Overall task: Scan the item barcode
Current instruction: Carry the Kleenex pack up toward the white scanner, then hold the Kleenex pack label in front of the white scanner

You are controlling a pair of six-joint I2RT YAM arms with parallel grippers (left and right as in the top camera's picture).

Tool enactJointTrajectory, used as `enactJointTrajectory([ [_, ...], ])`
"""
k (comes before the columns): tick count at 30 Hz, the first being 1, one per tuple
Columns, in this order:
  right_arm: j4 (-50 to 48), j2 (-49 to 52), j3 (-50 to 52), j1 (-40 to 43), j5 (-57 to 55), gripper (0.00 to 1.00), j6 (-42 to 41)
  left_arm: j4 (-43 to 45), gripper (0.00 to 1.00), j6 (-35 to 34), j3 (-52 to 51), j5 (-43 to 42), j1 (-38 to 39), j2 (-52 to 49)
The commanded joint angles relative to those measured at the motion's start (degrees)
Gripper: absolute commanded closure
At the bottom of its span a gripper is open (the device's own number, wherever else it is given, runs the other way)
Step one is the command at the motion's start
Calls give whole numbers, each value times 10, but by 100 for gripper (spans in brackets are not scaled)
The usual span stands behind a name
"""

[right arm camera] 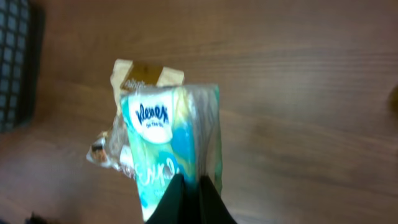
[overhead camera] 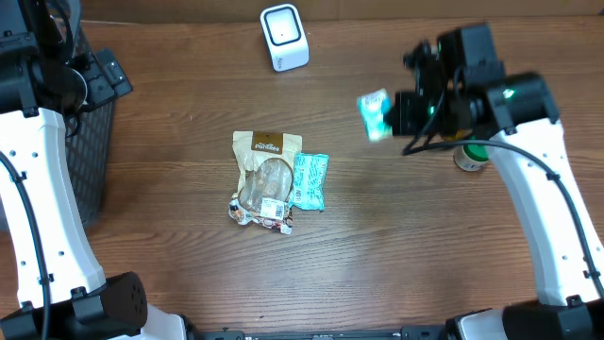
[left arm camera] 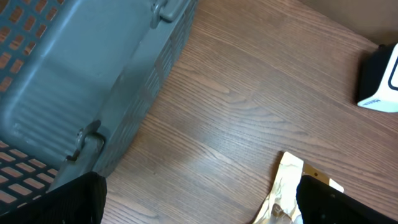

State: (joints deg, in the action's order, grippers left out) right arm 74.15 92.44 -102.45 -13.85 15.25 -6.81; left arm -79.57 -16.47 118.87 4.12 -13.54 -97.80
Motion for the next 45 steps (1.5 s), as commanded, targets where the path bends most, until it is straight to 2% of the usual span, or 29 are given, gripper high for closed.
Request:
enactJointTrajectory([
  [1, 28, 46, -121, -21, -59, 97, -9, 1, 0, 2, 4, -1, 0, -3],
  [4, 60, 93, -220, -41, -96, 96, -9, 1, 0, 2, 4, -1, 0, -3],
  [7, 50, 131, -271, -65, -144, 97, -9, 1, 0, 2, 4, -1, 0, -3],
  [15, -106, 211, -272, -120, -286, 96, 43, 1, 0, 2, 4, -1, 0, -3],
  [25, -276, 325, -271, -132, -298, 96, 235, 1, 0, 2, 4, -1, 0, -3],
  [32, -366, 396, -271, -133, -325, 96, 330, 1, 0, 2, 4, -1, 0, -3],
  [36, -420, 424, -271, -134, -332, 96, 358, 1, 0, 2, 4, -1, 0, -3],
  [45, -559, 485, -271, -137, -353, 96, 358, 1, 1, 2, 4, -1, 0, -3],
])
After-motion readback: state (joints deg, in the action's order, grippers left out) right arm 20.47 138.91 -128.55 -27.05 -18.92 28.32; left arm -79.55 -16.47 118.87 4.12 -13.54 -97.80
